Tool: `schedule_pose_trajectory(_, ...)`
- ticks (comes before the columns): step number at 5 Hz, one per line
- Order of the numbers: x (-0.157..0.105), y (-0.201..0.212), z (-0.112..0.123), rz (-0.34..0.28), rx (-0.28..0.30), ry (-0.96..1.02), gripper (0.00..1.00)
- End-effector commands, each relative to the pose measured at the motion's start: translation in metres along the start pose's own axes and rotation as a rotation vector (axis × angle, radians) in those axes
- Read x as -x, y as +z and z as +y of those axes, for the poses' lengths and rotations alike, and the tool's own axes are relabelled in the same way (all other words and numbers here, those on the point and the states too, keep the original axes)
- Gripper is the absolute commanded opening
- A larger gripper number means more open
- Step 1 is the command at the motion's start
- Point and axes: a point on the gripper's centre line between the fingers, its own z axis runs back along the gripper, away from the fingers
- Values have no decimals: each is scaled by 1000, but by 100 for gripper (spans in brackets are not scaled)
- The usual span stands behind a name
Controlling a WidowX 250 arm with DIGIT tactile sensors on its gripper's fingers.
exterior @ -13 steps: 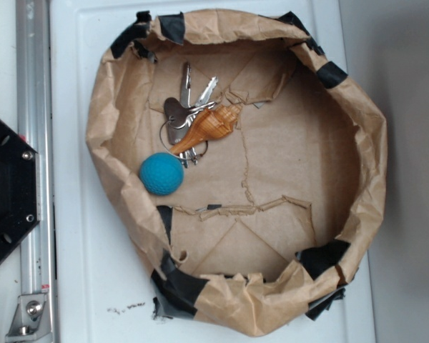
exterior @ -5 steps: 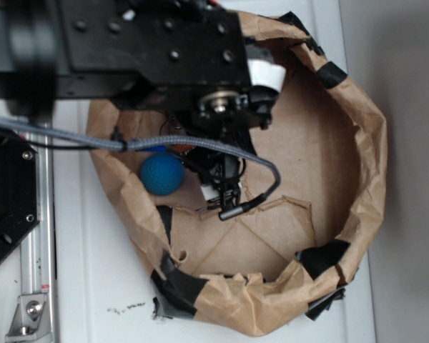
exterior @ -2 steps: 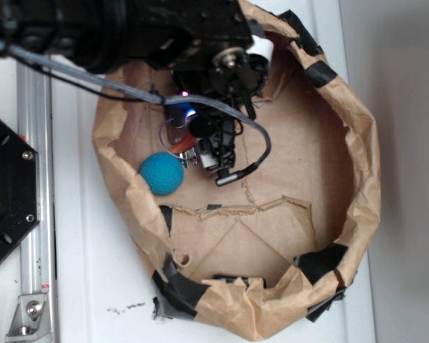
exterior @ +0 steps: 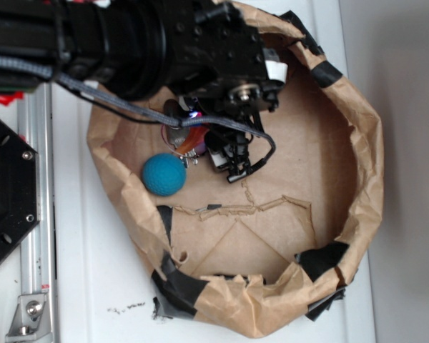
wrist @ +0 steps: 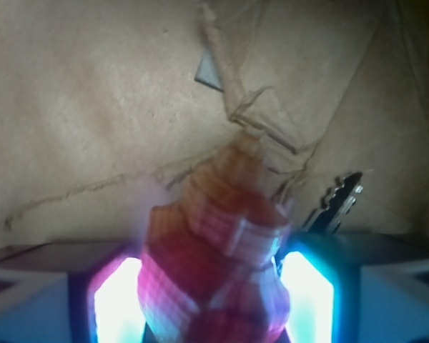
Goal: Grab the shell.
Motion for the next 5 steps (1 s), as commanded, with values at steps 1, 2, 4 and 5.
schedule_pose_trajectory(1, -25, 83, -14, -156, 115, -72, 0)
schedule_pose_trajectory(2, -21, 134, -24, -181, 133, -144, 0)
schedule_pose_trajectory(4, 3, 152, -35, -120, 43, -361, 0)
schedule_pose_trajectory(5, 10, 152, -37, -107, 41, -352, 0)
